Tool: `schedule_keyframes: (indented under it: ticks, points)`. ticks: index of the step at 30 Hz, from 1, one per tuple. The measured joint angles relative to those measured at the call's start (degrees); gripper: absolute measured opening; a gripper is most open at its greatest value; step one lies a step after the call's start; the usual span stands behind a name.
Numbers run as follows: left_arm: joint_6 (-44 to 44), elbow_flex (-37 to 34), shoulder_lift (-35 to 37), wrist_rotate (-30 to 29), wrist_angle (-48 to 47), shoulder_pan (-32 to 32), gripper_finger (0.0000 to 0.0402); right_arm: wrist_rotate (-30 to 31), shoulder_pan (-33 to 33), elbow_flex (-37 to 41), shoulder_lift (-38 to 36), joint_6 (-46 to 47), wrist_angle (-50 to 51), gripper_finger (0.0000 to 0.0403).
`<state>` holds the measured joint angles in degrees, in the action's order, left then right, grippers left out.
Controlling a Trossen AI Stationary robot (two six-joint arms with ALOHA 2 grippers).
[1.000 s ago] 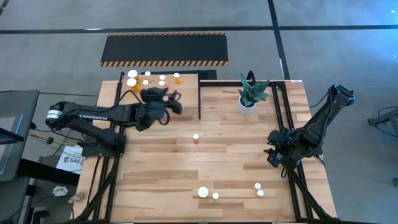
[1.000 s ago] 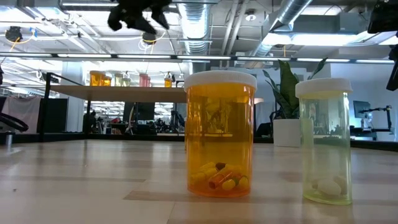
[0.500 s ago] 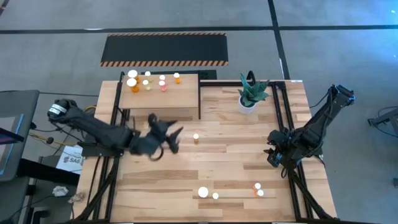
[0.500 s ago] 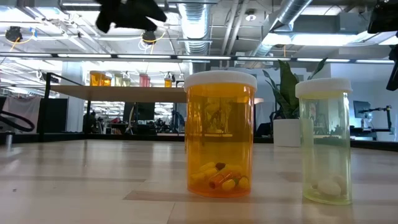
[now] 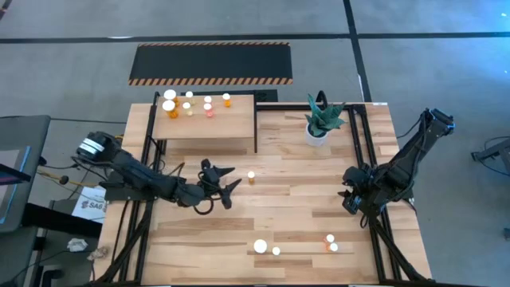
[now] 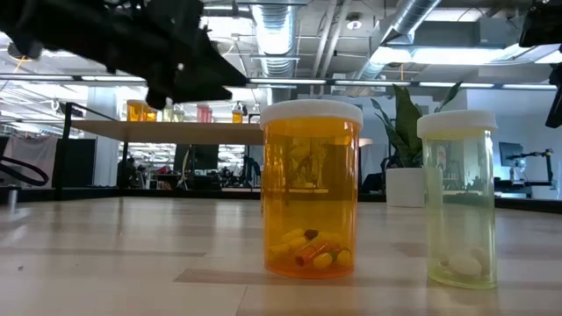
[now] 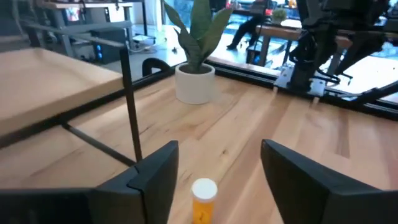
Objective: Pick and place medicine bottles onto shelf by color
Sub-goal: Put the small orange pill bottle on the shelf aligned with the other small orange pill bottle
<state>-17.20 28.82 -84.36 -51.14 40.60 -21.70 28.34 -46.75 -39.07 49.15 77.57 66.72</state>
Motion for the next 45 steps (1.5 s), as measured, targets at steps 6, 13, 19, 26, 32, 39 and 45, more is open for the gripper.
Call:
schedule_keyframes:
  ticks: [6, 13, 19, 26, 32, 39, 45]
  points:
    - [-0.2, 0.0, -11.9, 0.8, 12.9, 2.0, 0.0259, 0.0, 0.0, 0.0, 0.0, 0.0, 0.0, 0.0226]
    - [-0.1, 2.5, -24.9, 0.8, 23.6, 4.8, 0.026, 0.0, 0.0, 0.0, 0.0, 0.0, 0.0, 0.0226]
    - [0.0, 5.0, -31.7, 1.0, 27.4, 6.0, 0.0259, 0.0, 0.0, 0.0, 0.0, 0.0, 0.0, 0.0226]
    - [0.0, 7.0, -34.6, 2.7, 25.7, 7.8, 0.0259, 0.0, 0.0, 0.0, 0.0, 0.0, 0.0, 0.0226]
    - [0.0, 7.8, -34.9, 3.6, 24.4, 9.6, 0.0259, 0.0, 0.0, 0.0, 0.0, 0.0, 0.0, 0.0226]
    - [-0.7, 7.8, -34.9, 4.2, 22.6, 10.7, 0.0239, 0.0, 0.0, 0.0, 0.0, 0.0, 0.0, 0.0226]
    - [-0.8, 7.8, -34.9, 4.3, 22.6, 10.7, 0.0195, 0.0, 0.0, 0.0, 0.0, 0.0, 0.0, 0.0226]
